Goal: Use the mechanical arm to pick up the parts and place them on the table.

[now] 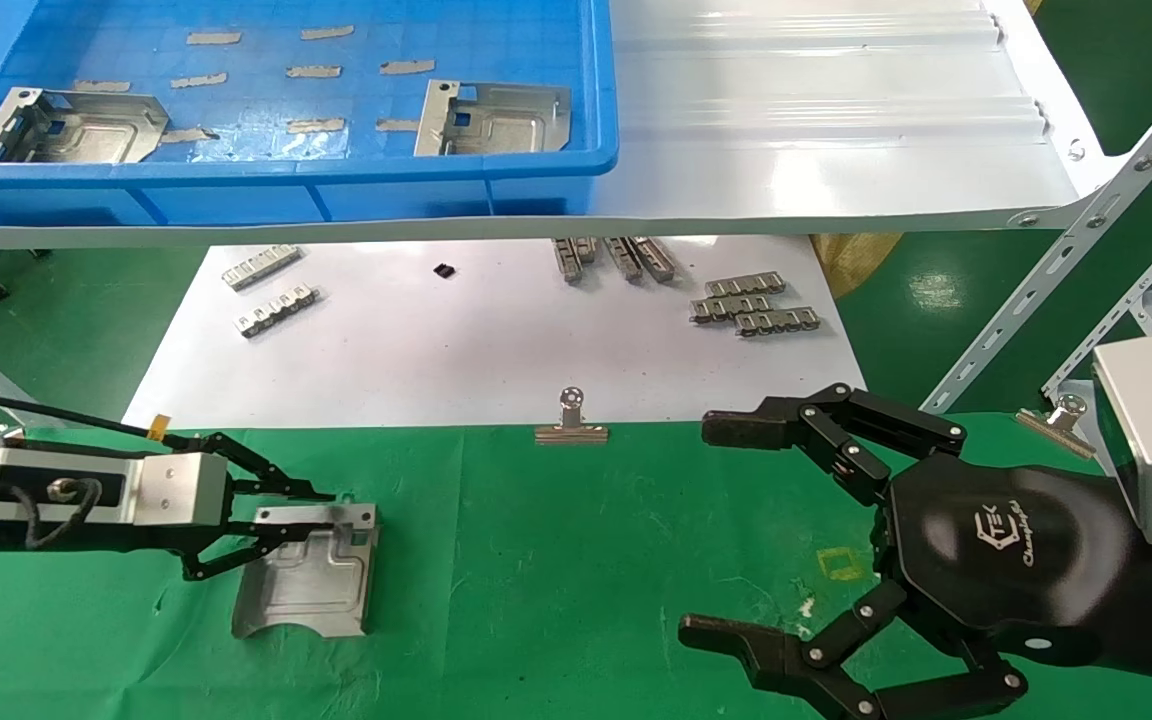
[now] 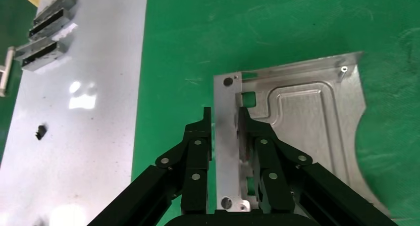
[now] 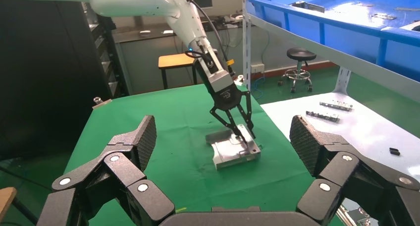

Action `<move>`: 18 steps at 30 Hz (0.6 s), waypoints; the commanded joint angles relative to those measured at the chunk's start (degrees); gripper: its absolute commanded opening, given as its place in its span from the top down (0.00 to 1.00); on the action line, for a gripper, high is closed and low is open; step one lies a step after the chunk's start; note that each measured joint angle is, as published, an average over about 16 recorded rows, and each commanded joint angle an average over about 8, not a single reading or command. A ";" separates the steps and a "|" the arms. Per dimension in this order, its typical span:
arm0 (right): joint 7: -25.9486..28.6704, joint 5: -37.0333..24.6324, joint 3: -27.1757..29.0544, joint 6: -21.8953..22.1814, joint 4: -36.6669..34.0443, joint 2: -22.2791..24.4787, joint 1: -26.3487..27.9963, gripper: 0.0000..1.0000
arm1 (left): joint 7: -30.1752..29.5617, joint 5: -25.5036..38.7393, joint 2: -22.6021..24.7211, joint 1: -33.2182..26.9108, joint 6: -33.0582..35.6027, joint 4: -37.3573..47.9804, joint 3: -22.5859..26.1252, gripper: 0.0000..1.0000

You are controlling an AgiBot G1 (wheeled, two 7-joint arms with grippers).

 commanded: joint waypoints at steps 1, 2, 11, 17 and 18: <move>0.00 0.00 0.00 0.00 0.00 0.00 0.00 0.00 | 0.62 0.24 0.38 -0.20 0.16 0.87 0.16 0.00; 0.00 0.00 0.00 0.00 0.00 0.00 0.00 0.00 | 0.74 0.03 0.44 -0.32 0.28 1.25 0.02 0.00; 0.00 0.00 0.00 0.00 0.00 0.00 0.00 0.00 | -3.31 -3.65 0.49 -0.86 2.90 5.49 -2.46 0.00; 0.00 0.00 0.00 0.01 -0.01 0.01 -0.02 0.00 | -5.02 -4.00 0.70 -0.73 4.23 6.62 -2.63 0.00; 0.00 0.00 0.00 0.01 -0.01 0.01 -0.02 0.00 | -4.95 -4.00 0.70 -0.71 4.26 6.61 -2.62 0.00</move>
